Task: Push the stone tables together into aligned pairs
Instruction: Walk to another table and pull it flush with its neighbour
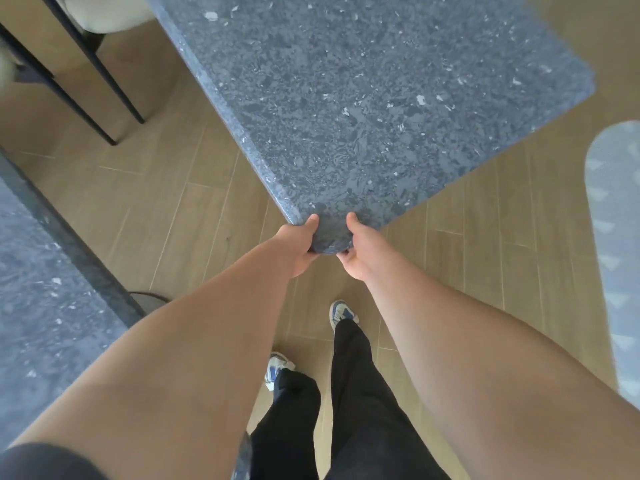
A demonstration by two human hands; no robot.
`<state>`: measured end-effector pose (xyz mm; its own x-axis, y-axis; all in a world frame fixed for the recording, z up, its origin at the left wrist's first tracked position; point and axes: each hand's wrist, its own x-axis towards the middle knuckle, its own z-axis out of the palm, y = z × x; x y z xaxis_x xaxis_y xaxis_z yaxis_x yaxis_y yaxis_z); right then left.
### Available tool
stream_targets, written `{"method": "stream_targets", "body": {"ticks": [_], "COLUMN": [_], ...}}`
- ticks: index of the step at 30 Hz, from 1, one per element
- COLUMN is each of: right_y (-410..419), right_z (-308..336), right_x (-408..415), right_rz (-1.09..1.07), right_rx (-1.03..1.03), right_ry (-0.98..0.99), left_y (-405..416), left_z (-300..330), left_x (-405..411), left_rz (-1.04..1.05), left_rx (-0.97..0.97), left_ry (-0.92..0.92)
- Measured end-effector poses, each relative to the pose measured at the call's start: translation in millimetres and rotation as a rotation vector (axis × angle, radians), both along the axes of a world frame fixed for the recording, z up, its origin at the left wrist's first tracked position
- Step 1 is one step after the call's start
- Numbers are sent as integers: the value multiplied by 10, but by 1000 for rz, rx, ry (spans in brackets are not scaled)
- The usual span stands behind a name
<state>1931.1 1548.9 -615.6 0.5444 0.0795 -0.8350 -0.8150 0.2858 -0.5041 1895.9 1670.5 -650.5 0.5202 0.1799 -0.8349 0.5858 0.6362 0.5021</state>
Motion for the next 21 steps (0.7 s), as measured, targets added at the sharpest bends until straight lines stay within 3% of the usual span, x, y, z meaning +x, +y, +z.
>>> {"method": "stream_targets", "body": {"ticks": [10,16,21], "right_y": [241,158,120], "right_z": [-101,-274,-325], "right_x": [-402,-368,-321], "right_rz": [-12,213,222], "right_rx": [67,-49,-39], "right_ry": [109,96,107], "left_y": [298,349,383], "left_z": [88,170,158], "left_x": [-390,-355,-298], "left_rz": [95,95,141], "left_rx": [-87,-121,-137], "left_ry": [126,125,69]}}
